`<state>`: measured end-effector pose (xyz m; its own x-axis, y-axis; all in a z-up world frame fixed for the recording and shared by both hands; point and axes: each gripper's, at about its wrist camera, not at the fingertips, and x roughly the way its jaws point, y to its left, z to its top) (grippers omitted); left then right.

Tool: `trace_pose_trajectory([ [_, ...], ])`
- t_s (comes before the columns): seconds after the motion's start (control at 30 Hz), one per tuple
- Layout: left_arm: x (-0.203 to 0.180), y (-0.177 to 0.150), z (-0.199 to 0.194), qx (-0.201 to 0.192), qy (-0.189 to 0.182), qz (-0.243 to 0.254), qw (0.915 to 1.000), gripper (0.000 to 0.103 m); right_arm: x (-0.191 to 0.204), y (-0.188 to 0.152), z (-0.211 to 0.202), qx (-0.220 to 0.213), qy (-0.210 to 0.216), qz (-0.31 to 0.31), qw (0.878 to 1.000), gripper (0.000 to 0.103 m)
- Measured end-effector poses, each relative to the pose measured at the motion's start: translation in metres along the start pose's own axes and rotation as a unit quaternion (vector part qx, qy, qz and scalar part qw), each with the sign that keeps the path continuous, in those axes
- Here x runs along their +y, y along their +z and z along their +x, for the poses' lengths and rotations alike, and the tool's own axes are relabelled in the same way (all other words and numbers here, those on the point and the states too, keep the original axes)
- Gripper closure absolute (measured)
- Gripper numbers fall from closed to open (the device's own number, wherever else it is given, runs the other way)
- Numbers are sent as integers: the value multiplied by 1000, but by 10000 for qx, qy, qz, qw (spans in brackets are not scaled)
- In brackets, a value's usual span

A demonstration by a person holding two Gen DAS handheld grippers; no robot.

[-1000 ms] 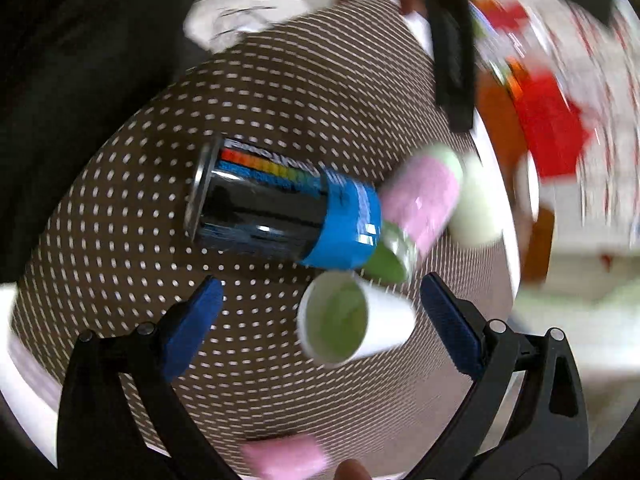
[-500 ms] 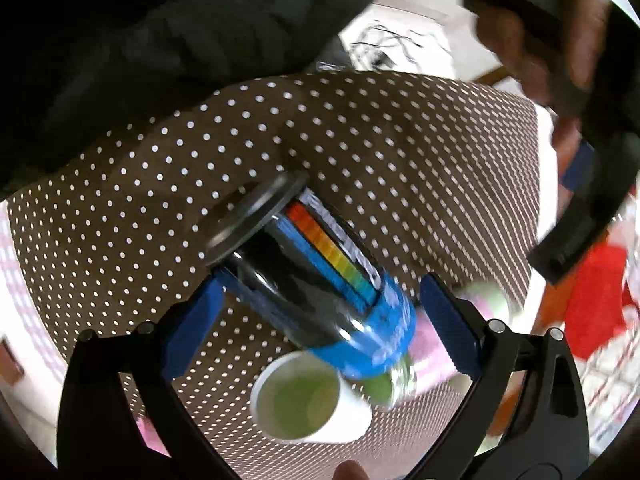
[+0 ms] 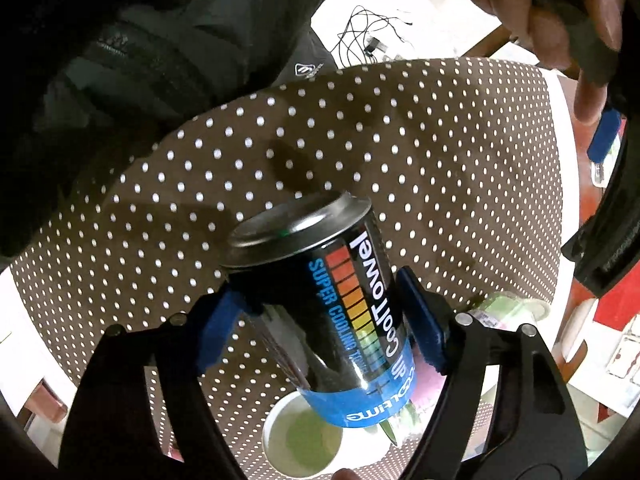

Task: Flip cup upside down
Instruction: 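Lift the blue can with the right tool, turning its closed metal end up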

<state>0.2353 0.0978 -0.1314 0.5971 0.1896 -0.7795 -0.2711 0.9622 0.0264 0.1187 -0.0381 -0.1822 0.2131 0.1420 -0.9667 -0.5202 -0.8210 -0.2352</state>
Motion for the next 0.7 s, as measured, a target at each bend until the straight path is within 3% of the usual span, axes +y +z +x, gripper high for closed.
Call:
trace_pose_trajectory([
  [0.17, 0, -1, -2, -39, -74, 92, 9999, 18, 9, 14, 6, 283, -164, -118, 9994, 32],
  [0.3, 0, -2, -6, -114, -170, 176, 9996, 18, -9, 18, 6, 174, -162, 747, 9969, 33],
  [0.37, 0, -1, -8, -173, -206, 240, 9994, 18, -23, 11, 4, 6, -140, 1463, 9891, 33],
  [0.5, 2, 1, -11, -285, -300, 333, 9986, 18, -44, 2, -5, -402, -117, 2821, 9585, 33],
  [0.7, -1, 0, -19, -463, -478, 507, 9965, 18, -57, -15, -12, -790, -78, 4523, 8883, 33],
])
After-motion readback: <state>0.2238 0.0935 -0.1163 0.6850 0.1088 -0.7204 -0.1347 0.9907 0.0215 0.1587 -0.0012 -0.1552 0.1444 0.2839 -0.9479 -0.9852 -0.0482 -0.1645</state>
